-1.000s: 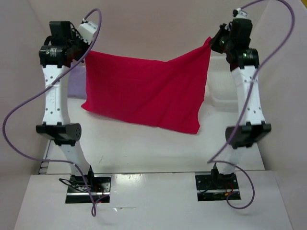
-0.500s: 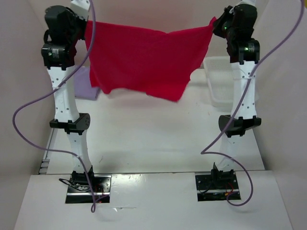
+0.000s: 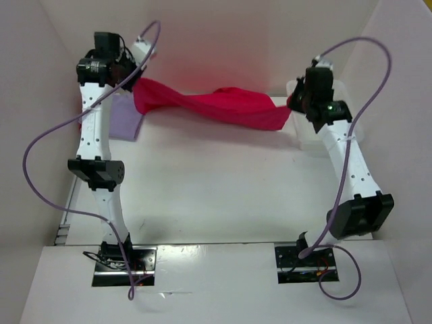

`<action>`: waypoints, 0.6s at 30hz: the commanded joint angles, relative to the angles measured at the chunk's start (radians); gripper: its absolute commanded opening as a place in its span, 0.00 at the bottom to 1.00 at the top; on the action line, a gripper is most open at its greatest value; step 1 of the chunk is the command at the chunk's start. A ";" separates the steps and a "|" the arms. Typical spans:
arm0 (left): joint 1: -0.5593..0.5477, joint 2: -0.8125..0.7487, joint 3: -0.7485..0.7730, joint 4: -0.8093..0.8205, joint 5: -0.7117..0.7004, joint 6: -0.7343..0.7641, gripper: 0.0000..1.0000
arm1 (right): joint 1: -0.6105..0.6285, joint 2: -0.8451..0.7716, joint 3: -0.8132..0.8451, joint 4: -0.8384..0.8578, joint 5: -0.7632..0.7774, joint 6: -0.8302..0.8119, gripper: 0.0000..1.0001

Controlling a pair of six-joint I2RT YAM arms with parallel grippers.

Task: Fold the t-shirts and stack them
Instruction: Flatten out the tshirt

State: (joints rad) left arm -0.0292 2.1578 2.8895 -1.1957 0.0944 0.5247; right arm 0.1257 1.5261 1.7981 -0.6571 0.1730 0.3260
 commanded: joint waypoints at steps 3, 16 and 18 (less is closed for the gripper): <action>0.015 -0.312 -0.606 -0.066 0.100 0.255 0.00 | 0.048 -0.259 -0.405 0.065 -0.013 0.112 0.00; -0.144 -0.599 -1.908 0.205 -0.139 0.197 0.00 | 0.227 -0.469 -0.908 -0.084 -0.115 0.511 0.00; -0.155 -0.608 -1.946 0.205 -0.139 0.169 0.00 | 0.227 -0.469 -0.917 -0.084 -0.115 0.524 0.00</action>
State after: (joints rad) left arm -0.1680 1.5772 0.9577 -1.0355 -0.0296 0.7536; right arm 0.3485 1.0527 0.8917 -0.7330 0.0597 0.7670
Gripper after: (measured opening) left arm 0.008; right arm 0.003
